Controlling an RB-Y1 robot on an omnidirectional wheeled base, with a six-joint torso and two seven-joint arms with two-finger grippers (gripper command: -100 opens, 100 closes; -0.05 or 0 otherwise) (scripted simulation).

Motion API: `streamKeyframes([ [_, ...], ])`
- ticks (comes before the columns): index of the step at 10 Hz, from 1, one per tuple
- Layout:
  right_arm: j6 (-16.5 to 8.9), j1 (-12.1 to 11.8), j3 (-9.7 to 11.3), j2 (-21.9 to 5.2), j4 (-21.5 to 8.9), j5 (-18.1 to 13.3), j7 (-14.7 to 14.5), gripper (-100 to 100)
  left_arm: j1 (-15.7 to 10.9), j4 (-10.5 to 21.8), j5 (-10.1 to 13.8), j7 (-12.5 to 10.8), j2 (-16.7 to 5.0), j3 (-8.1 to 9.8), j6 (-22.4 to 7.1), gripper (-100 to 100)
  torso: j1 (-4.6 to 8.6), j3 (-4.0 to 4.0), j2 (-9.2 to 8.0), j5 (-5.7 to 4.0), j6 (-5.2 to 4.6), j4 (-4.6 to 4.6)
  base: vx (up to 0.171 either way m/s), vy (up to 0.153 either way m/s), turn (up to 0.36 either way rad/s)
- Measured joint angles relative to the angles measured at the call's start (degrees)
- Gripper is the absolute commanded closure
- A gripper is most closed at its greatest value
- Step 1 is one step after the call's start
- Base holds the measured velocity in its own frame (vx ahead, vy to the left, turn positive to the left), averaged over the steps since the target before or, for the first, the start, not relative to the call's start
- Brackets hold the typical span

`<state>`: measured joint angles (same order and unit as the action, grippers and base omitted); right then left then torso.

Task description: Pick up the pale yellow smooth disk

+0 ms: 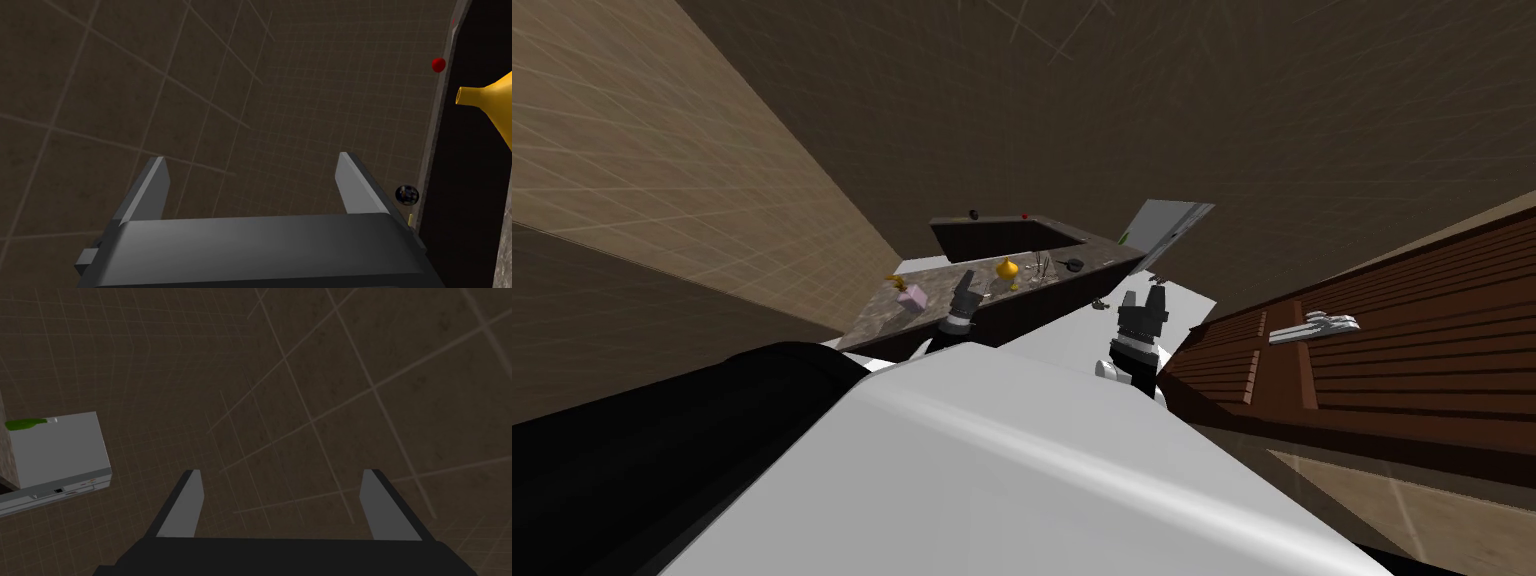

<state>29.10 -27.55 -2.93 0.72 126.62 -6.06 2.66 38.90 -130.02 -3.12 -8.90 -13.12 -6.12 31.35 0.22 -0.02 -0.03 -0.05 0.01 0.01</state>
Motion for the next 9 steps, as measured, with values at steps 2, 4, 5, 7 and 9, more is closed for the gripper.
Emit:
streamKeyframes([
  [2, 0.0, 0.0, 0.0, 0.0, 0.0, 0.0, 0.0, 0, 2.7, 0.4, -0.7, -0.5, -1.5, -0.92, -0.5, -100, -0.09, -0.01, -0.02, 0.02, 0.00, 0.01, -0.005, -0.034, -0.041],
  [4, 0.0, 0.0, 0.0, 0.0, 0.0, 0.0, 0.0, 0, 5.2, 0.8, -1.4, -0.9, -2.9, -1.92, -1.4, -100, -0.10, 0.00, 0.00, 0.02, 0.00, 0.00, -0.001, -0.037, -0.046],
  [5, 0.0, 0.0, 0.0, 0.0, 0.0, 0.0, 0.0, 0, 6.8, 1.2, -1.5, -1.5, -4.2, -1.94, -1.9, -100, -0.08, 0.00, 0.00, 0.02, -0.01, 0.00, 0.003, -0.032, -0.027],
  [7, 0.0, 0.0, 0.0, 0.0, 0.0, 0.0, 0.0, 0, 10.2, 2.1, -2.4, -1.8, -5.2, -3.31, -1.7, -100, -0.08, 0.00, 0.01, 0.02, -0.01, 0.00, 0.008, -0.052, -0.087],
  [9, 0.0, 0.0, 0.0, 0.0, 0.0, 0.0, 0.0, 0, 14.7, 3.4, -4.0, -2.6, -7.2, -5.48, -2.7, -100, 0.05, 0.01, 0.02, -0.01, -0.01, 0.00, 0.005, -0.064, -0.078],
])
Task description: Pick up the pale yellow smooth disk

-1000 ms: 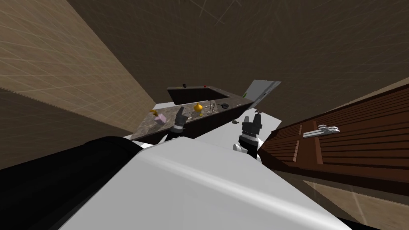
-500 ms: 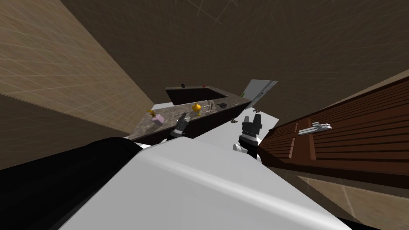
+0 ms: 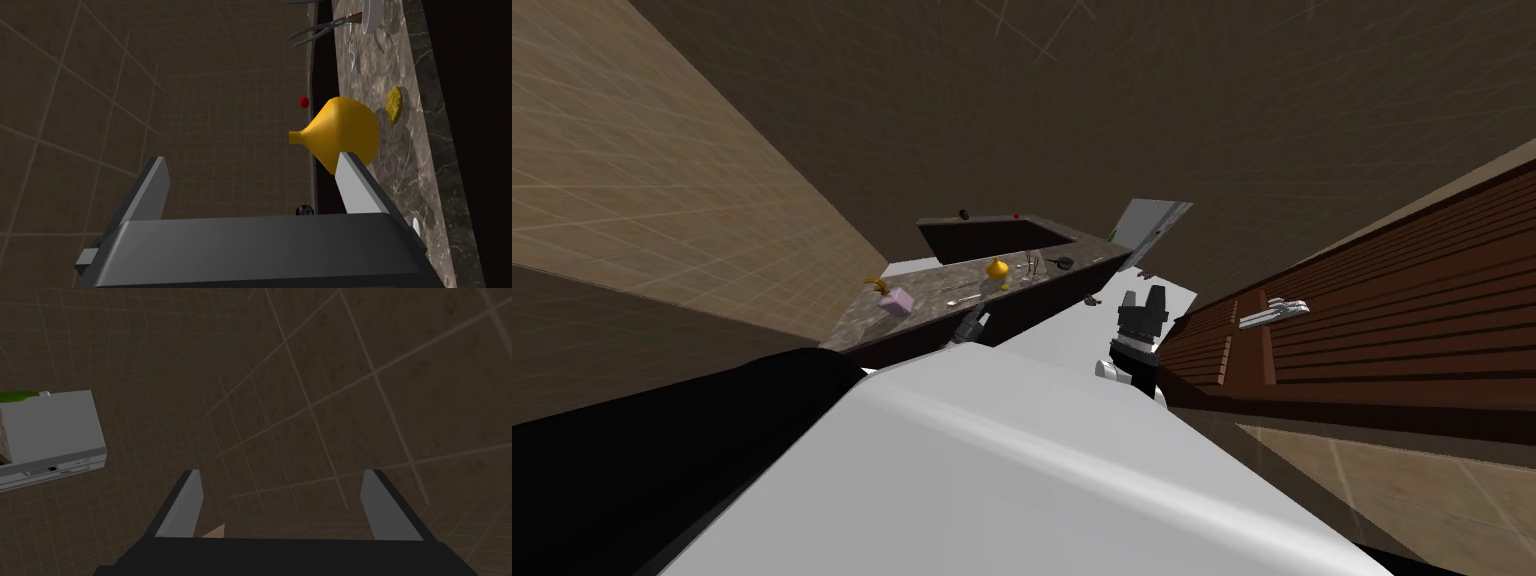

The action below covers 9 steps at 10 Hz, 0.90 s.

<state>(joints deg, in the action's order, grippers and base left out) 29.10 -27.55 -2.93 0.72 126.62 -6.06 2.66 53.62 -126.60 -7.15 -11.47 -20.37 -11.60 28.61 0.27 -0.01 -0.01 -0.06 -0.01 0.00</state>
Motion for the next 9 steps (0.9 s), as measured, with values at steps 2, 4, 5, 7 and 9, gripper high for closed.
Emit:
streamKeyframes([
  [2, 0.0, 0.0, 0.0, 0.0, 0.0, 0.0, 0.0, 0, 3.6, 1.0, -0.8, -0.8, -1.4, -1.05, -0.7, -100, -0.06, 0.01, 0.02, 0.01, 0.00, 0.00, 0.015, -0.048, -0.066],
  [4, 0.0, 0.0, 0.0, 0.0, 0.0, 0.0, 0.0, 0, 7.0, 1.0, -1.2, -2.0, -3.3, -1.27, -1.8, -100, -0.11, 0.03, 0.05, 0.02, 0.00, -0.01, 0.022, -0.042, -0.082],
  [5, 0.0, 0.0, 0.0, 0.0, 0.0, 0.0, 0.0, 0, 8.6, 1.3, -1.5, -2.3, -3.6, -1.71, -1.9, -100, -0.12, 0.03, 0.05, 0.02, 0.01, -0.01, 0.040, -0.046, -0.109],
  [7, 0.0, 0.0, 0.0, 0.0, 0.0, 0.0, 0.0, 0, 11.2, 2.7, -2.3, -3.1, -4.7, -2.58, -2.5, -100, -0.12, 0.06, 0.11, 0.02, 0.01, -0.02, 0.039, -0.051, -0.098],
  [9, 0.0, 0.0, 0.0, 0.0, 0.0, 0.0, 0.0, 0, 13.8, 3.2, -3.0, -4.0, -6.0, -3.31, -3.6, -100, -0.08, 0.06, 0.12, 0.01, 0.01, -0.02, 0.045, -0.056, -0.107],
])
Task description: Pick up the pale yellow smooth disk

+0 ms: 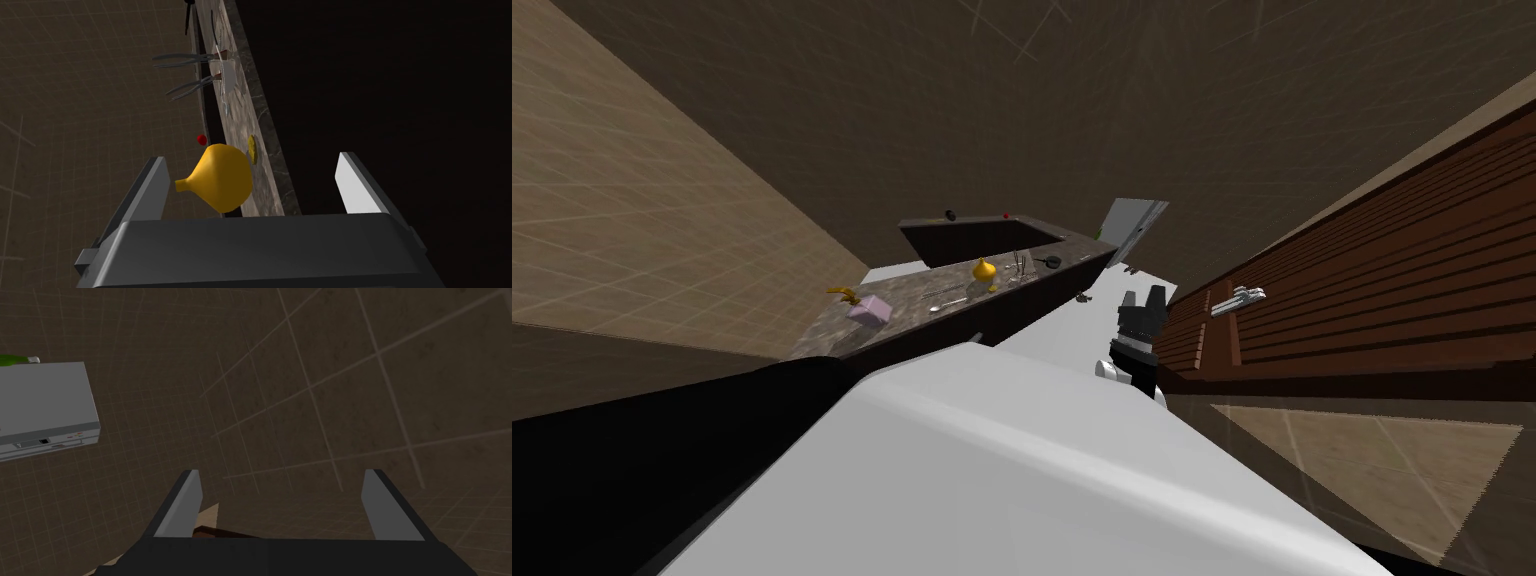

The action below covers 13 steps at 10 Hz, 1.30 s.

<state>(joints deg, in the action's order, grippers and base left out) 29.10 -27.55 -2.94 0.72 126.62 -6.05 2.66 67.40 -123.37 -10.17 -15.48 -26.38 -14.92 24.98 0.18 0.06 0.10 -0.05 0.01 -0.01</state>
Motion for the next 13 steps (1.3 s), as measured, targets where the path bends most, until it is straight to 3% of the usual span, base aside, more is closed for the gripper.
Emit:
streamKeyframes([
  [2, 0.0, 0.0, 0.0, 0.0, 0.0, 0.0, 0.0, 0, 2.9, 0.3, -0.2, -1.6, -2.2, 0.17, -0.7, -100, -0.01, 0.02, 0.04, 0.00, 0.00, -0.01, 0.059, -0.047, -0.107],
  [4, 0.0, 0.0, 0.0, 0.0, 0.0, 0.0, 0.0, 0, 6.1, 1.5, -1.2, -2.2, -3.1, -0.78, -0.8, -100, -0.02, 0.05, 0.08, 0.00, 0.00, -0.02, 0.067, -0.052, -0.149],
  [7, 0.0, 0.0, 0.0, 0.0, 0.0, 0.0, 0.0, 0, 11.5, 4.1, -3.2, -4.7, -6.3, -2.00, -2.4, -100, 0.22, 0.27, 0.48, -0.04, -0.03, -0.10, 0.156, -0.100, -0.227],
  [9, 0.0, 0.0, 0.0, 0.0, 0.0, 0.0, 0.0, 0, 14.4, 5.4, -3.1, -7.0, -9.1, -0.99, -2.9, -100, -0.01, 0.27, 0.48, 0.00, -0.03, -0.10, 0.137, -0.031, -0.160],
  [13, 0.0, 0.0, 0.0, 0.0, 0.0, 0.0, 0.0, 0, 19.0, 7.5, -4.3, -9.7, -12.1, -0.84, -3.9, -100, 0.00, 0.19, 0.33, 0.00, -0.04, -0.07, 0.123, -0.039, -0.191],
])
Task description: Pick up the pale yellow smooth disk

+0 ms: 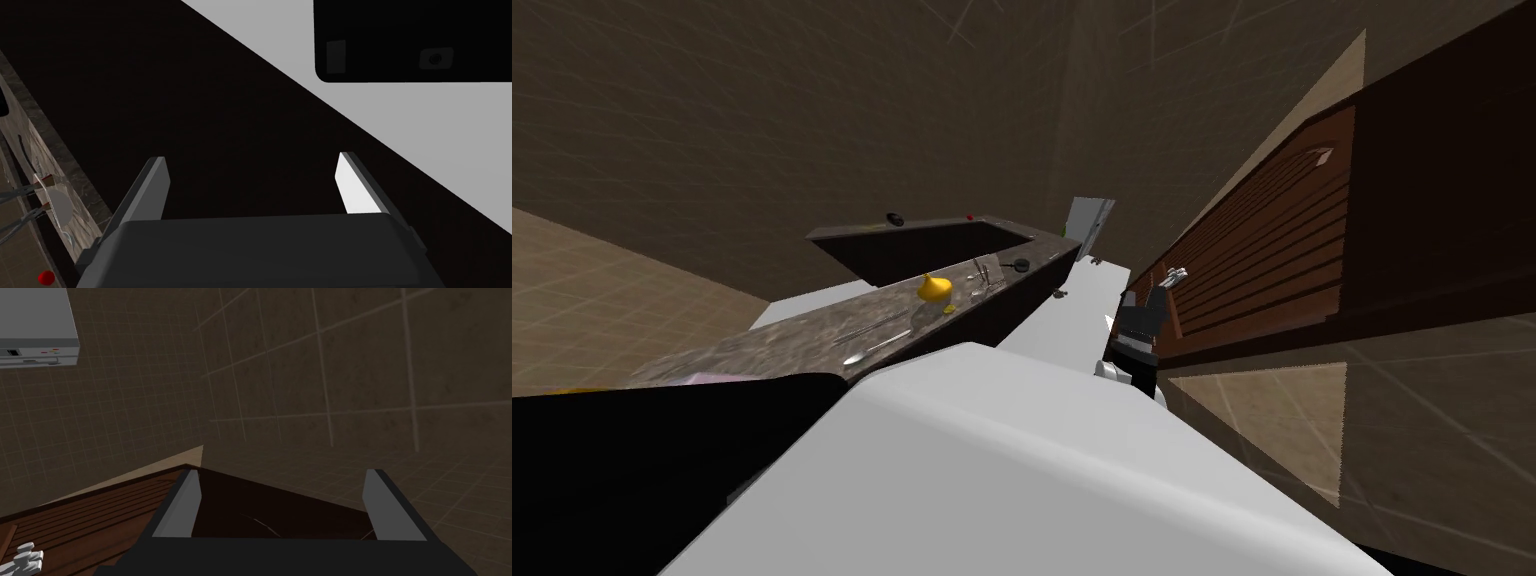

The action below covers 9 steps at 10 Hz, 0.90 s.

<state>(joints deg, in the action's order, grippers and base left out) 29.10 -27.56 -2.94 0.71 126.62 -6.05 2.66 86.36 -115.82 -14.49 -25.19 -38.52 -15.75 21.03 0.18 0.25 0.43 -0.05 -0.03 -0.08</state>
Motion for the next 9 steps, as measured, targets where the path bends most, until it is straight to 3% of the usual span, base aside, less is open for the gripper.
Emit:
streamKeyframes([
  [3, 0.0, 0.0, 0.0, 0.0, 0.0, 0.0, 0.0, 0, 3.3, 0.0, -0.4, -2.6, -2.9, 0.87, -1.9, -100, -0.06, 0.01, 0.00, 0.01, 0.06, -0.01, 0.150, -0.023, -0.212],
  [5, 0.0, 0.0, 0.0, 0.0, 0.0, 0.0, 0.0, 0, 6.0, 2.7, -0.6, -5.1, -5.8, 2.27, -1.7, -100, -0.04, 0.24, 0.42, 0.01, -0.02, -0.09, 0.230, -0.016, -0.287],
  [9, 0.0, 0.0, 0.0, 0.0, 0.0, 0.0, 0.0, 0, 10.3, 4.4, -1.4, -9.5, -9.9, 4.06, -3.7, -100, -0.25, 0.18, 0.29, 0.06, 0.06, -0.07, 0.198, 0.044, -0.251],
])
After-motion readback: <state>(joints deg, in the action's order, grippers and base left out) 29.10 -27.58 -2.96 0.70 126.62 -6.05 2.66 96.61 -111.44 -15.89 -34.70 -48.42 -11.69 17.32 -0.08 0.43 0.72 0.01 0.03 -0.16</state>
